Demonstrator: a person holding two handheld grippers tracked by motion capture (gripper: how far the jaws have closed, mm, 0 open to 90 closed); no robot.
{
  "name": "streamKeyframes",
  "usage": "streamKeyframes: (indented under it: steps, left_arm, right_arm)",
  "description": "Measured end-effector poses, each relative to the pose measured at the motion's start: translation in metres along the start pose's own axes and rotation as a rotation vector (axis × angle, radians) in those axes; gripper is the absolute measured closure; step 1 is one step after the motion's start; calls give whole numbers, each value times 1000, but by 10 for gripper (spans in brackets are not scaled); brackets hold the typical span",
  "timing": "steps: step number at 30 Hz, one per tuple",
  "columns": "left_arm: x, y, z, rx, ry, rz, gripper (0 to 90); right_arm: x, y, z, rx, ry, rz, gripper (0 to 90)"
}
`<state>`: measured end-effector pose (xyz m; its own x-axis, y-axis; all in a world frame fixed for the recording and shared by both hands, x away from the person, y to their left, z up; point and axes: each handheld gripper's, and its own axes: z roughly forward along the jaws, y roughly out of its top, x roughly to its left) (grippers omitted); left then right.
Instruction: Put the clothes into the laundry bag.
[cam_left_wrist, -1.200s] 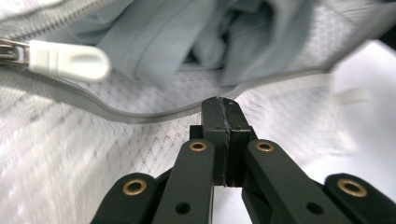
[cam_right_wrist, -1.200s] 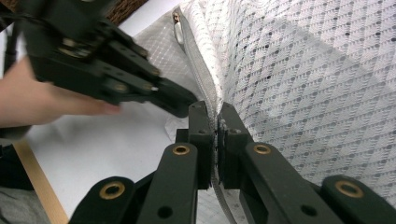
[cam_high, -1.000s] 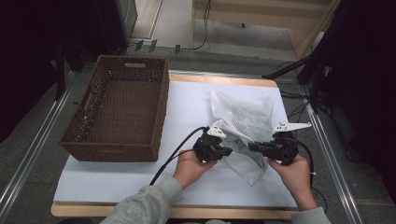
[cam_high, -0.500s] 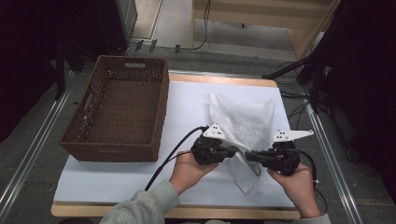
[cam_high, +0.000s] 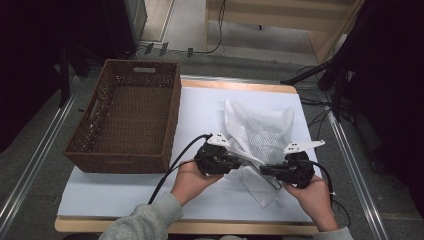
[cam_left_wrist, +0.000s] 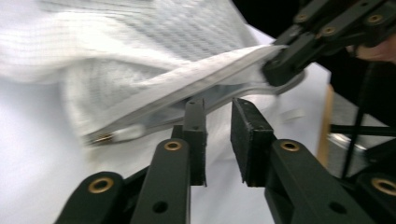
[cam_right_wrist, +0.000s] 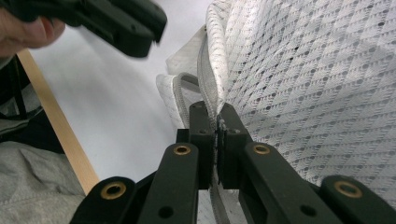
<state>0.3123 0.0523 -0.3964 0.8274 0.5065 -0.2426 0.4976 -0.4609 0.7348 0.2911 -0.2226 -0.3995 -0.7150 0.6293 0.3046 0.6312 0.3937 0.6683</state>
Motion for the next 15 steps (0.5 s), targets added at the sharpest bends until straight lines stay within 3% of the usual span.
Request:
streamKeyframes:
  steps: [8,13,15]
  left_arm:
    - [32,-23,2,23,82,-94,598]
    - [47,-31,13,46,78,-157,567]
    - [50,-32,19,62,71,-161,550]
  right_arm:
    - [0,0,1,4,-2,3,876]
    - [0,0,1,3,-1,3,876]
    - [0,0,1,2,-1,1,874]
